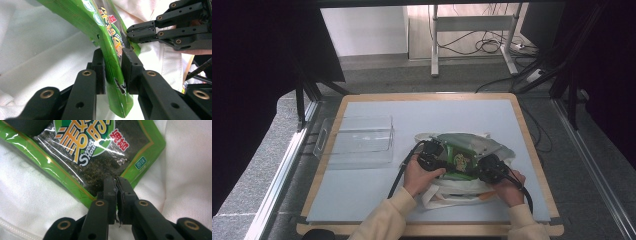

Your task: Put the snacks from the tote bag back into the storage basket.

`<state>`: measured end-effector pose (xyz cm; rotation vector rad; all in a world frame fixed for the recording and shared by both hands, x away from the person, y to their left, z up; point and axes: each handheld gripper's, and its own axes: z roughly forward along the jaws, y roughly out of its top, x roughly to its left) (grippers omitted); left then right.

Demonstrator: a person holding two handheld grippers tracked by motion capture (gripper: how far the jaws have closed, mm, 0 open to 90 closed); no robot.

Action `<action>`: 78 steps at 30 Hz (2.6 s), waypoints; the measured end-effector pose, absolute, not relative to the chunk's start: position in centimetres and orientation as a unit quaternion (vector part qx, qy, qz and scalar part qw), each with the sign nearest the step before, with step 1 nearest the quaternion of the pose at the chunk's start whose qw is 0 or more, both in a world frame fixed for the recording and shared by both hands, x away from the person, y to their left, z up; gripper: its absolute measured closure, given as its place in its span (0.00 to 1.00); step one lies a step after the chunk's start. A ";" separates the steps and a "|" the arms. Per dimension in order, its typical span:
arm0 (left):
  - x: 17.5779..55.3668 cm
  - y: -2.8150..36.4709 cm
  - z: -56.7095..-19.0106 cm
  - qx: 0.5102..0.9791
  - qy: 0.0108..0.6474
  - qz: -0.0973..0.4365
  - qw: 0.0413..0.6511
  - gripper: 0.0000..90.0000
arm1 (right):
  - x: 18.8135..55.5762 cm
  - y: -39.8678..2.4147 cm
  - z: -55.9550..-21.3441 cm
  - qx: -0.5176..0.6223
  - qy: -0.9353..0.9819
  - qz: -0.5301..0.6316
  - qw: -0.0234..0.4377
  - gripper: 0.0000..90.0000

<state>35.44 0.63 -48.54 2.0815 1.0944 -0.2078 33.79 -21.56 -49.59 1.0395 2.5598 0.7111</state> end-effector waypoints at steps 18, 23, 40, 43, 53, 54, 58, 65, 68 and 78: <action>34.4 3.7 -47.2 0.798 0.433 -0.054 0.416 0.87 | 32.0 -21.7 -47.8 0.353 0.879 0.285 0.150 0.69; 33.7 4.5 -46.7 0.801 0.424 -0.042 0.421 0.87 | 31.5 -22.9 -47.2 0.366 0.865 0.307 0.151 0.67; 32.4 5.7 -45.3 0.807 0.396 -0.015 0.438 0.87 | 30.7 -24.8 -46.9 0.378 0.853 0.327 0.153 0.64; 32.2 5.9 -45.1 0.808 0.392 -0.013 0.439 0.87 | 30.7 -24.8 -47.0 0.378 0.853 0.325 0.153 0.64; 31.3 6.9 -44.1 0.808 0.377 -0.003 0.453 0.87 | 30.7 -24.6 -47.0 0.376 0.855 0.322 0.153 0.64; 31.1 7.1 -43.8 0.808 0.374 0.000 0.455 0.87 | 30.7 -24.5 -47.0 0.375 0.856 0.322 0.153 0.64; 31.0 7.5 -43.4 0.808 0.368 0.004 0.459 0.87 | 30.7 -24.4 -47.1 0.375 0.856 0.321 0.152 0.64; 30.9 8.5 -42.8 0.802 0.357 -0.012 0.478 0.87 | 30.7 -24.4 -47.1 0.376 0.856 0.320 0.152 0.63; 30.9 8.6 -42.8 0.802 0.358 -0.008 0.478 0.87 | 30.7 -24.5 -47.1 0.377 0.855 0.321 0.152 0.63; 31.0 9.8 -41.3 0.803 0.347 -0.001 0.485 0.87 | 30.7 -24.5 -47.2 0.378 0.855 0.322 0.148 0.63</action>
